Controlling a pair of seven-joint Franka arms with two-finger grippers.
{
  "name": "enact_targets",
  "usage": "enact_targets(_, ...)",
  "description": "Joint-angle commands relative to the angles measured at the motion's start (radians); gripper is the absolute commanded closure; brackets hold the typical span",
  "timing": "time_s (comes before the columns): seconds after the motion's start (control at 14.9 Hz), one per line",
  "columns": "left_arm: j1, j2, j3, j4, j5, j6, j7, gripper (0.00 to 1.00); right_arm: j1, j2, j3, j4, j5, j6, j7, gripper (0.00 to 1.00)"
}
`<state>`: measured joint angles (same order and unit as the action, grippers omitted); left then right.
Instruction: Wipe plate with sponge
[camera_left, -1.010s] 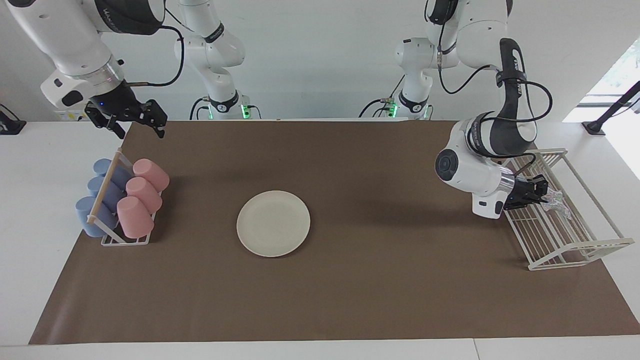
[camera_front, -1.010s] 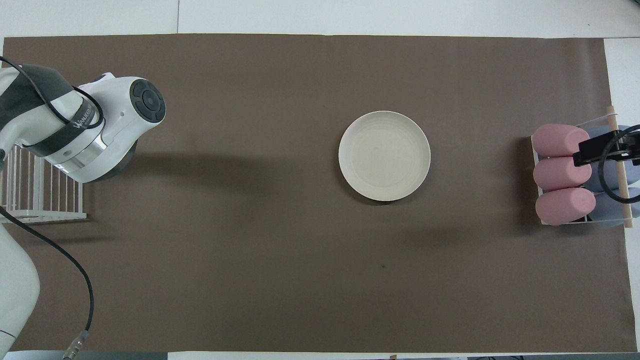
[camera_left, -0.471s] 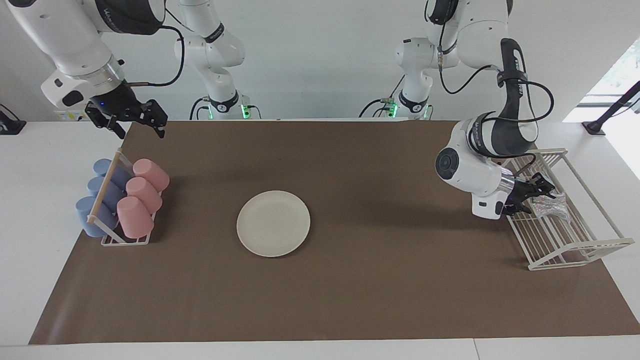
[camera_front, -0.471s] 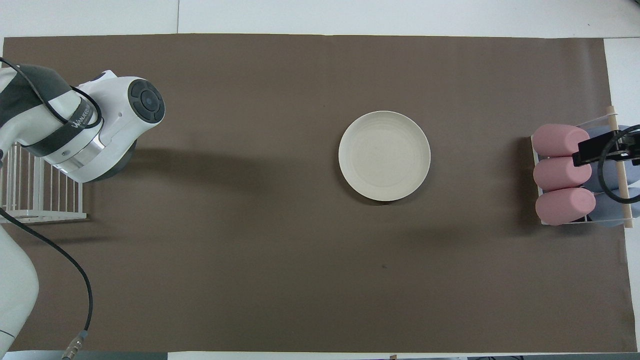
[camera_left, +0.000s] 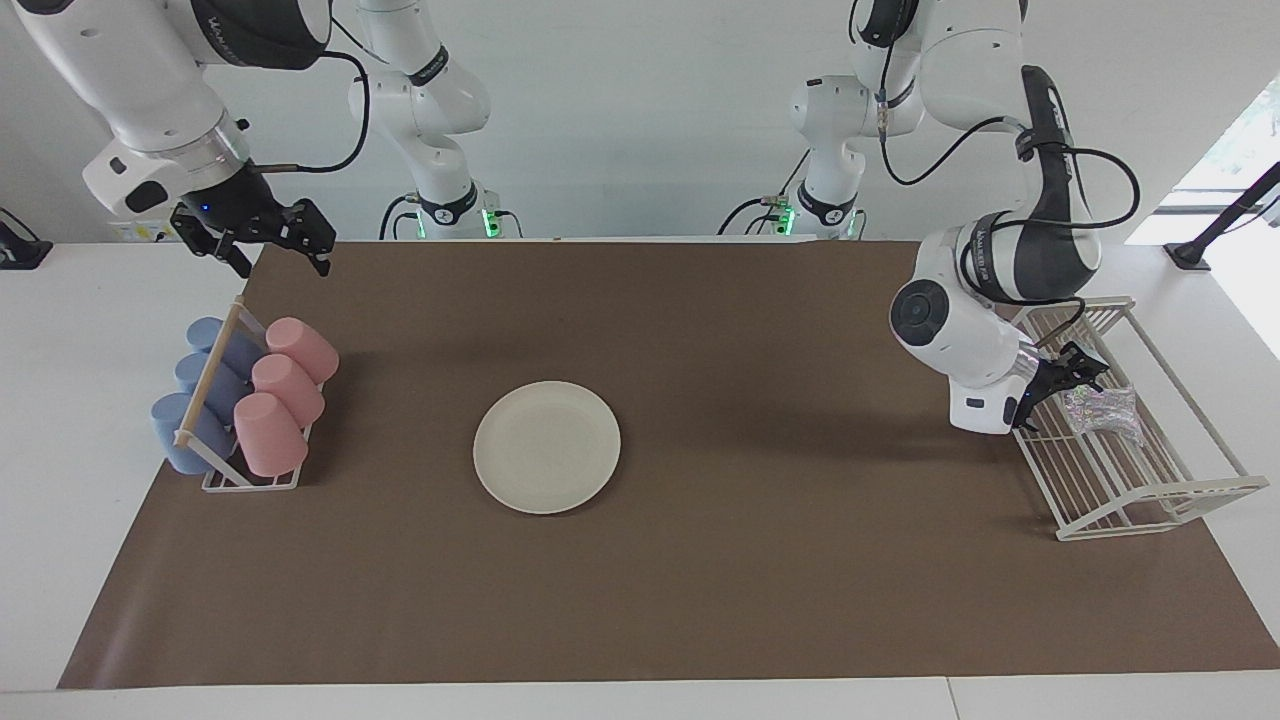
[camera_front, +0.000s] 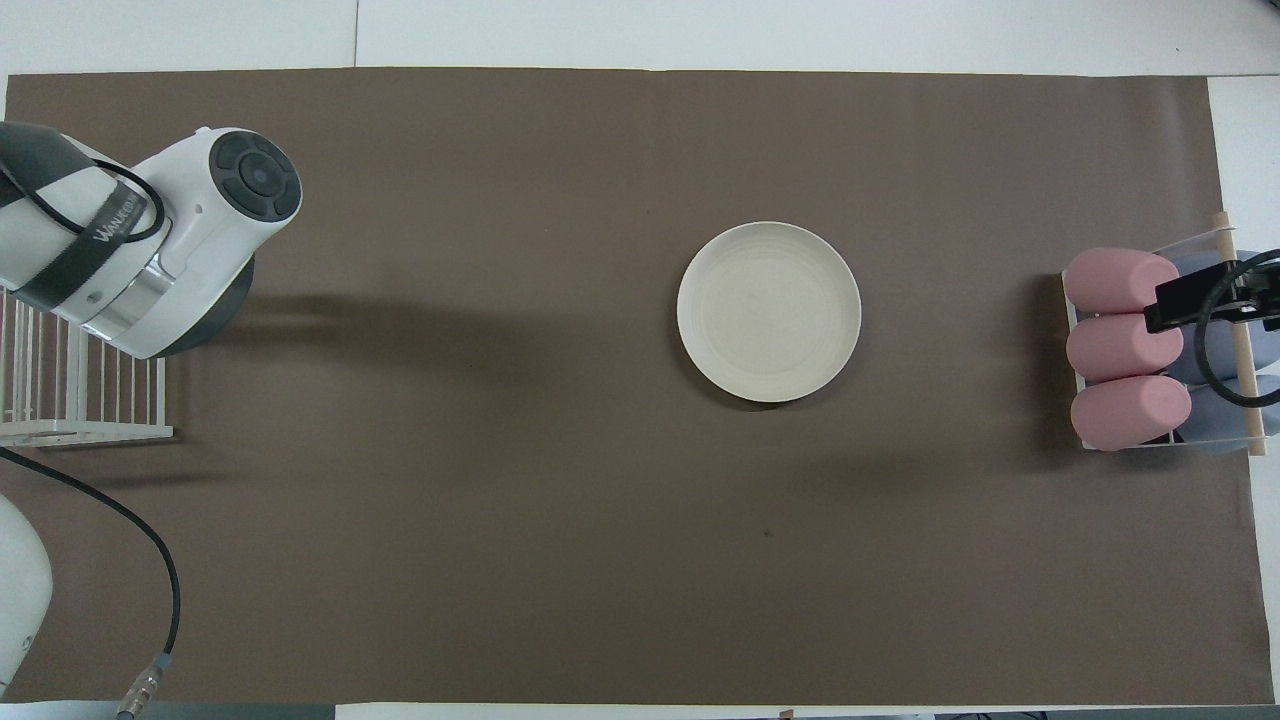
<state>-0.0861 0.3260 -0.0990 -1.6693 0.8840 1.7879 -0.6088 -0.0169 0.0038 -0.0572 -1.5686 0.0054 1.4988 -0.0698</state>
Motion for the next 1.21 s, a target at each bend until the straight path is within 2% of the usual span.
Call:
enact_targets(0.0, 0.023, -0.065, 0.007, 0.072, -0.217, 0.004, 0.131, 0.00, -0.002, 0.004, 0.005, 0.009, -0.021, 0.011, -0.018, 0.00)
enact_targets(0.27, 0.037, -0.160, -0.005, 0.074, -0.383, -0.070, 0.153, 0.00, 0.000, 0.004, 0.007, 0.010, -0.021, 0.011, -0.018, 0.00)
enact_targets(0.47, 0.043, -0.263, 0.007, 0.072, -0.601, -0.123, 0.228, 0.00, 0.002, 0.004, 0.005, 0.012, -0.021, 0.011, -0.018, 0.00)
enact_targets(0.74, 0.058, -0.340, 0.012, 0.062, -0.830, -0.231, 0.327, 0.00, 0.002, 0.005, 0.007, 0.013, -0.021, 0.011, -0.019, 0.00)
enact_targets(0.94, 0.048, -0.380, 0.012, 0.033, -0.893, -0.313, 0.366, 0.00, 0.002, 0.005, 0.007, 0.015, -0.021, 0.011, -0.019, 0.00)
enact_targets(1.14, 0.051, -0.386, 0.010, 0.005, -0.936, -0.317, 0.490, 0.00, 0.002, 0.005, 0.007, 0.016, -0.021, 0.011, -0.019, 0.00)
